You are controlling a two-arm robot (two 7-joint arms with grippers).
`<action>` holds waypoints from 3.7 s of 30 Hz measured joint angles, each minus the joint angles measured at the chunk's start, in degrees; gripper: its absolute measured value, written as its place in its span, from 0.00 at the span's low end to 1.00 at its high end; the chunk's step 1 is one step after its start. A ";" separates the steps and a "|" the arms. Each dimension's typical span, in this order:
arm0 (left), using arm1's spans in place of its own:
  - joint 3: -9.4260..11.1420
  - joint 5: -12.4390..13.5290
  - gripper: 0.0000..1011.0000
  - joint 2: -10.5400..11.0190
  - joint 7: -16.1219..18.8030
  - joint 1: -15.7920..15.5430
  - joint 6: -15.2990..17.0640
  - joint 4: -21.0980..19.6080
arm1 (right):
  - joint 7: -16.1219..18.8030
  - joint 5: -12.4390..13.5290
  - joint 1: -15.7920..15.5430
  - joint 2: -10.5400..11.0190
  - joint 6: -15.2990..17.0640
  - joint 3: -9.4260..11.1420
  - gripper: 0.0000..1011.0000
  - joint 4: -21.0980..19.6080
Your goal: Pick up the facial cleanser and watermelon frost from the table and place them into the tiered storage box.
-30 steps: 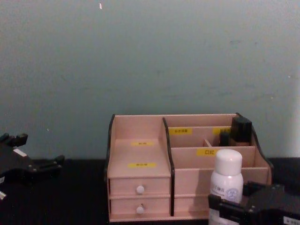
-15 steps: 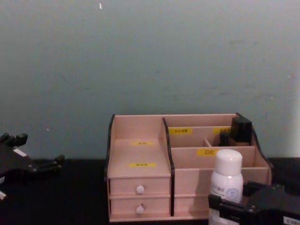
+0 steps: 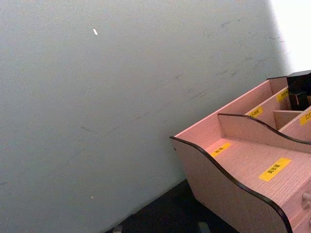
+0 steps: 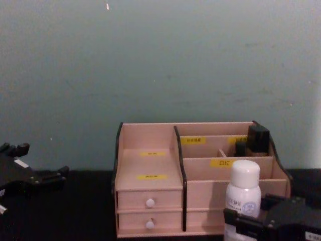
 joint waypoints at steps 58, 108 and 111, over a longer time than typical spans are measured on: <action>0.00 0.00 0.99 0.00 0.00 0.00 0.00 0.00 | -2.99 3.81 15.48 -4.85 1.80 0.06 0.59 5.46; 0.00 0.00 0.99 0.00 0.00 0.00 0.00 0.00 | -1.60 -1.29 25.92 -12.36 1.30 -1.14 0.59 23.42; 0.00 0.00 0.99 0.00 0.00 0.00 0.00 0.00 | -1.62 -1.64 26.14 -12.60 1.33 -1.20 0.59 24.26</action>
